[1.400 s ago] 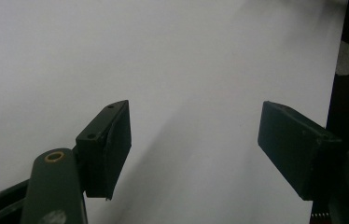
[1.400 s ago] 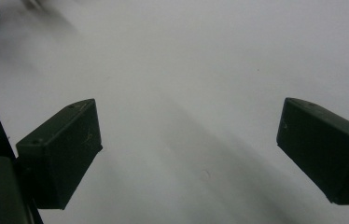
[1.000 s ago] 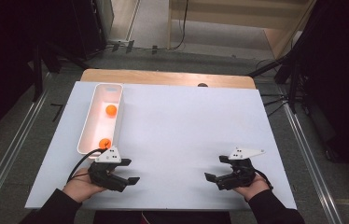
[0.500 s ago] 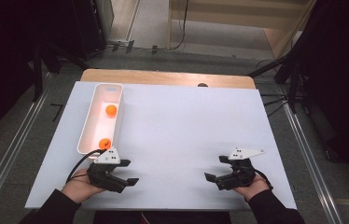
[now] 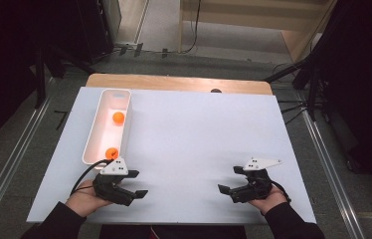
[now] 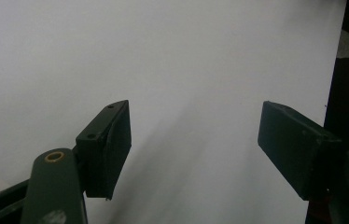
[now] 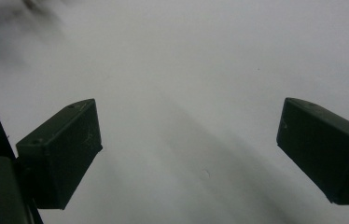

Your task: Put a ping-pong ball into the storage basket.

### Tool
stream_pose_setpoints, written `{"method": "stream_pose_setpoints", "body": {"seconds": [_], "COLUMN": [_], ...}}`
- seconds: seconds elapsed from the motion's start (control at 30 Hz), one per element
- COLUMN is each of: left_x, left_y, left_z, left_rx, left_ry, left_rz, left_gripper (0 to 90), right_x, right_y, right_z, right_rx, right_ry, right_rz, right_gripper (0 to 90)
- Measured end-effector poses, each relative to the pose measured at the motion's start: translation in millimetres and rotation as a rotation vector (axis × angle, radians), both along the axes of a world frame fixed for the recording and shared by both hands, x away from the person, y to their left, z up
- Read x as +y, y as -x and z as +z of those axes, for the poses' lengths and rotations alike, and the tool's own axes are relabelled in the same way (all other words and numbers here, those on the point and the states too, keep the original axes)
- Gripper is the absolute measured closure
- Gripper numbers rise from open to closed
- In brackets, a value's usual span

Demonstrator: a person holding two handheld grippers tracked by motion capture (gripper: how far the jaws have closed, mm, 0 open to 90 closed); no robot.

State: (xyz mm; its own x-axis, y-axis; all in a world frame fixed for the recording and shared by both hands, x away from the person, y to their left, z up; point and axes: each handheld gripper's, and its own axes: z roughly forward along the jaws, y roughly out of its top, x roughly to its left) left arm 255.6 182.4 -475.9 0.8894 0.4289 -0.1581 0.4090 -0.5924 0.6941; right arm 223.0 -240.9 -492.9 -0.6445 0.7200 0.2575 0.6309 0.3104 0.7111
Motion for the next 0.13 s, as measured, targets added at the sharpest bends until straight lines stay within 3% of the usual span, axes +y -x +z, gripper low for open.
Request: {"method": "stream_pose_setpoints", "body": {"seconds": [0.13], "left_x": [-0.3], "left_y": [-0.2], "left_z": [-0.1], "left_rx": [-0.001], "left_ry": [-0.001], "left_rz": [0.000], "left_gripper": [26.0], "right_x": [0.1], "right_y": [-0.1], "right_z": [-0.2], "right_rx": [-0.001], "right_ry": [0.001], "right_rz": [0.002], "right_gripper": [5.1]}}
